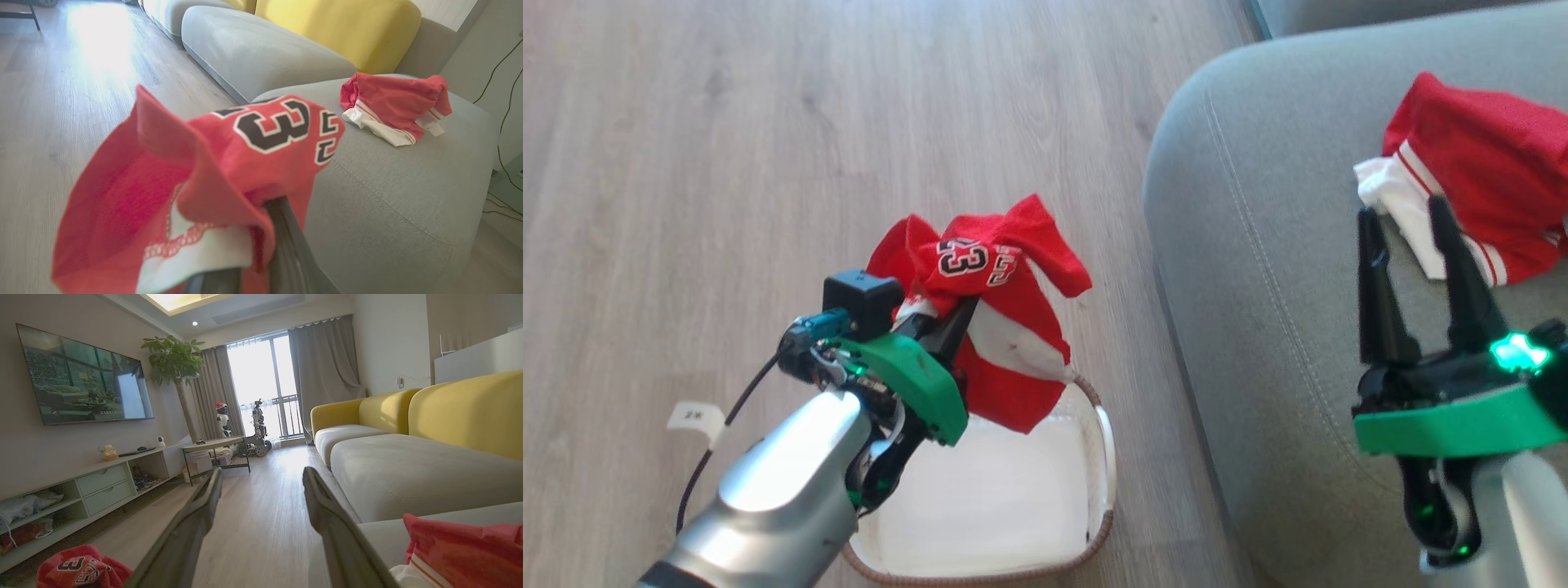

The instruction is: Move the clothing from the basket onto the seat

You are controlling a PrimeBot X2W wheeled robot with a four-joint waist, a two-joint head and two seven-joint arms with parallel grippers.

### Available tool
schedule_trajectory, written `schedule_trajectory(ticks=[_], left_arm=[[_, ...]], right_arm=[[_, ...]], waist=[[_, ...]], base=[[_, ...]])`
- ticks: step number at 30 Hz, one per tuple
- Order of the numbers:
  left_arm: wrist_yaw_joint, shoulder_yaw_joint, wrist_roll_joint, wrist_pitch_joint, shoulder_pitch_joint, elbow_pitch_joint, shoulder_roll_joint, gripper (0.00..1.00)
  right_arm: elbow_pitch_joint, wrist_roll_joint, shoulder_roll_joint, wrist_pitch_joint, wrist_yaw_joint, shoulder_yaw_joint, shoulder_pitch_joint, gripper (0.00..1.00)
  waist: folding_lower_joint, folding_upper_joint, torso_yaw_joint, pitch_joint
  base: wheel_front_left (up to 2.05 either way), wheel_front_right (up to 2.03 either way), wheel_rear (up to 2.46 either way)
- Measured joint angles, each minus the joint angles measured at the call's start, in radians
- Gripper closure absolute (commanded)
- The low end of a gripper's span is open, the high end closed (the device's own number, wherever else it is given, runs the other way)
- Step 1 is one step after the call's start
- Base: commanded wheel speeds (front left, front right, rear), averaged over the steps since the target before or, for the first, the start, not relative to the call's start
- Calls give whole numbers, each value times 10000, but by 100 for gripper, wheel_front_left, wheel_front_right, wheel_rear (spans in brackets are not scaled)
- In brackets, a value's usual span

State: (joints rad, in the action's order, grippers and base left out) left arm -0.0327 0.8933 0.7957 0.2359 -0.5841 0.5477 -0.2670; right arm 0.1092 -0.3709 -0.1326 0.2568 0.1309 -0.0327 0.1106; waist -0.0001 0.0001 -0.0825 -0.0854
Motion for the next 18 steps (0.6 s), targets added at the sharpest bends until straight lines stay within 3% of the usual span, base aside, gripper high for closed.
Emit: schedule_trajectory(ticks=[9,18], left_arm=[[573,-10,-140,-886,-25,-2075,-719,100],[872,-96,-138,-1218,-71,-3114,-853,100]], right_arm=[[-424,-130,2,0,0,-767,-449,0],[-711,-713,-408,-2,0,-2150,-428,0]], waist=[[0,0,286,657],[0,0,382,605]], base=[[0,0,0],[0,0,0]])
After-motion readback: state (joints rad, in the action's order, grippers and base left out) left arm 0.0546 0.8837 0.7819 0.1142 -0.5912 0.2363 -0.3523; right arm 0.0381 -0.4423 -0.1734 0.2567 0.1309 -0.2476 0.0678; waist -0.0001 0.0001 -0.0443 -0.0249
